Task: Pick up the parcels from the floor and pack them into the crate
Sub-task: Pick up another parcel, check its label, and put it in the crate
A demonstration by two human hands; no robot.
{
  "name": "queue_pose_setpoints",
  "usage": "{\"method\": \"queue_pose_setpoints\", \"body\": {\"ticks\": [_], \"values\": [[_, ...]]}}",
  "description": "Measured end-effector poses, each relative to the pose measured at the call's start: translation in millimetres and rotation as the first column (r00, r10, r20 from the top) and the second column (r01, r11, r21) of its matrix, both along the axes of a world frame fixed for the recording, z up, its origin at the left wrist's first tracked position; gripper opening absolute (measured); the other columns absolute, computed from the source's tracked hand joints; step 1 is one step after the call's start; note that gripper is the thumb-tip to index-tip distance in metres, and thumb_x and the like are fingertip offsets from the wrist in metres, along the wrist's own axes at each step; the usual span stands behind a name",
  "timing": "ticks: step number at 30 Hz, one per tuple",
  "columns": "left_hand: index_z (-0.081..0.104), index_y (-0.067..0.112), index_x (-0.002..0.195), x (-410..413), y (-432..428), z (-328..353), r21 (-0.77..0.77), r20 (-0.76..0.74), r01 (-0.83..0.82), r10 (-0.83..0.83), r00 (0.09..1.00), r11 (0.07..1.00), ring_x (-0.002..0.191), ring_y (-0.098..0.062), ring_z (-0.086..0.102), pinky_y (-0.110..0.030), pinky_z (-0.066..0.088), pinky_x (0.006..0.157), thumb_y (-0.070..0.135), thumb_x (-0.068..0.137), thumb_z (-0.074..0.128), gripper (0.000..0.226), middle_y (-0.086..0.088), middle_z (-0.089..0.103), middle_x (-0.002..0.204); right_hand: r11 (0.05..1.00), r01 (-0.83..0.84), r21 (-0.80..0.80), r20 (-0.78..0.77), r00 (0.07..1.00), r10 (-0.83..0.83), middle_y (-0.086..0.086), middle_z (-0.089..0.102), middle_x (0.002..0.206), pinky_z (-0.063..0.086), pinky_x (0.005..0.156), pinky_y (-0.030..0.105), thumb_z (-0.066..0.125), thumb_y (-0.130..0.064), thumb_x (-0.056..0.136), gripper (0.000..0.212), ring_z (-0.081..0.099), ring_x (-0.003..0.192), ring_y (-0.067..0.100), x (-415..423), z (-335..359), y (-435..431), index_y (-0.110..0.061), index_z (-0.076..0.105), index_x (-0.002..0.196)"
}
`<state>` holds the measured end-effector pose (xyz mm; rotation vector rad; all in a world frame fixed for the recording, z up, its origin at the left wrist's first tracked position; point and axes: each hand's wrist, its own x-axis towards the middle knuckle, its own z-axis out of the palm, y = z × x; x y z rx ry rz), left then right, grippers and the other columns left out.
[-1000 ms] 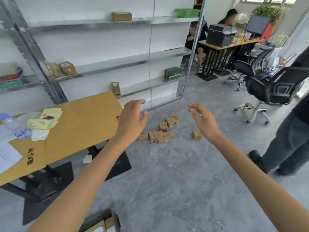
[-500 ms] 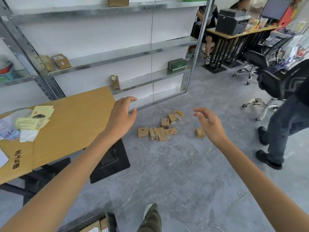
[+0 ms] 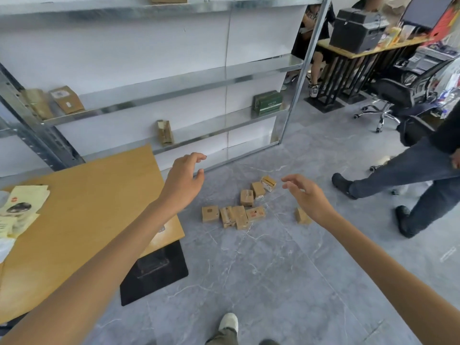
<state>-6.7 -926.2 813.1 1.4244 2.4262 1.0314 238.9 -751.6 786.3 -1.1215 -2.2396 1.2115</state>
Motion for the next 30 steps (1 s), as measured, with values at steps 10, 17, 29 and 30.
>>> {"method": "queue_pose_setpoints", "body": {"ticks": [10,17,29,30], "values": [[0.049,0.016,0.129,-69.7,118.8,-48.6,-0.077,0.065,-0.019,0.024,0.998,0.997,0.123,-0.016,0.043,-0.022,0.031,0.095,0.016,0.097,0.045,0.033,-0.002,0.052,0.129,0.997,-0.010,-0.073,0.043,0.999,0.013,0.000,0.066,0.103,0.040,0.070,0.008,0.046,-0.021,0.098,0.018,0.057,0.095,0.012,-91.1,-45.4,113.3,-0.018,0.060,0.109],[0.053,0.013,0.125,-126.2,220.6,-108.2,-0.180,0.171,-0.090,0.122,0.978,0.979,0.118,-0.014,0.051,-0.022,0.035,0.094,0.012,0.095,0.048,0.031,-0.002,0.057,0.125,0.980,-0.022,-0.200,0.111,0.993,0.045,0.005,0.064,0.107,0.041,0.078,0.021,0.045,-0.019,0.099,0.020,0.059,0.102,0.019,-170.4,-92.9,224.0,-0.012,0.061,0.110],[0.054,0.009,0.123,-210.6,329.4,-286.5,-0.480,0.416,-0.193,0.416,0.808,0.856,0.105,-0.021,0.058,-0.025,0.041,0.079,0.011,0.097,0.044,0.028,-0.006,0.060,0.118,0.917,-0.055,-0.395,0.430,0.871,0.238,0.005,0.063,0.104,0.038,0.058,0.011,0.040,-0.023,0.100,0.025,0.055,0.086,0.017,-292.9,-252.9,326.4,-0.013,0.057,0.115],[0.055,0.009,0.120,-215.2,333.6,-314.1,-0.499,0.420,-0.192,0.429,0.799,0.845,0.103,-0.022,0.059,-0.027,0.043,0.079,0.012,0.097,0.044,0.026,-0.007,0.062,0.116,0.907,-0.067,-0.416,0.445,0.855,0.267,0.006,0.064,0.107,0.039,0.059,0.016,0.040,-0.024,0.100,0.025,0.056,0.087,0.018,-301.1,-280.5,329.4,-0.013,0.058,0.116]]}}
